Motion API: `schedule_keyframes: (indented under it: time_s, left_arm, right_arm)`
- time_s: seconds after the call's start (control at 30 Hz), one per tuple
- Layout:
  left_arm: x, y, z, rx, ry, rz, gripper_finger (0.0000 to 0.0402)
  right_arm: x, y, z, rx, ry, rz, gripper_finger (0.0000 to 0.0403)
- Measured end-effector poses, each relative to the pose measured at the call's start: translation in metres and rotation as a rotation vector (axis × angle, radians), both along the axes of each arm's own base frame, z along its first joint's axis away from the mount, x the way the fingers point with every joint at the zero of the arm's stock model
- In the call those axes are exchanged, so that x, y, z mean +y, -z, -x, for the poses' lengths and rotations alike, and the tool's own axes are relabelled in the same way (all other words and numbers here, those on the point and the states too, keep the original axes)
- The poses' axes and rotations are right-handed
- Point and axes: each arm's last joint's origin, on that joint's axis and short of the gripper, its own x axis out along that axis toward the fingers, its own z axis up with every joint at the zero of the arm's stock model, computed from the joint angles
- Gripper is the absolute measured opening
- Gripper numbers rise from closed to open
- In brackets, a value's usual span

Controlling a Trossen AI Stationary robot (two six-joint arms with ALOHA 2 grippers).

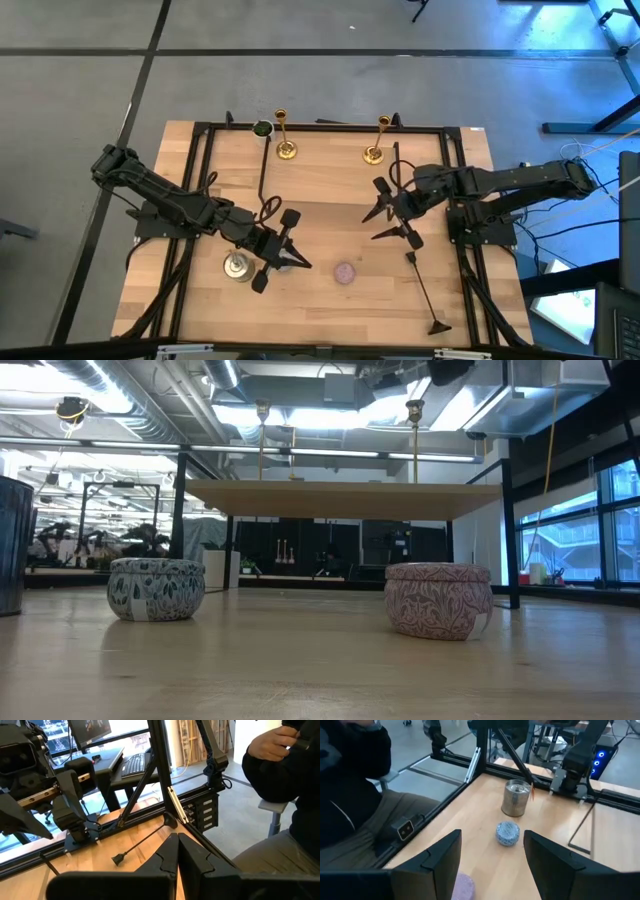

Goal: Pick & Place candle stick holders
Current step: Put the blue scented candle on the shelf

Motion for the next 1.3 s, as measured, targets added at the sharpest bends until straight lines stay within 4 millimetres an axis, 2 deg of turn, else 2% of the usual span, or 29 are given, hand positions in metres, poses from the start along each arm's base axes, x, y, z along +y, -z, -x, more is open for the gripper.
schedule_keyframes:
  time_s: [0.17,0.43,0.77,1.03,1.3]
  left_arm:
    - [0.0,0.0,0.0,0.0,0.0,0.0,0.0003]
    - [0.0,0.0,0.0,0.0,0.0,0.0,0.0003]
    - [0.0,0.0,0.0,-0.001,0.0,0.0,0.0003]
    - [0.0,0.0,0.0,-0.003,0.0,0.0,0.0003]
    - [0.0,0.0,0.0,-0.001,0.0,0.001,0.0003]
  right_arm:
    - [0.004,0.0,0.0,0.014,0.0,-0.024,0.0218]
    - [0.005,-0.001,-0.001,0.001,0.093,-0.019,0.0218]
    - [0.006,-0.007,-0.003,-0.021,0.095,-0.026,0.0218]
    - [0.008,-0.003,-0.018,0.06,0.134,-0.021,0.0218]
    - [0.023,-0.007,-0.04,0.153,0.131,0.042,0.0215]
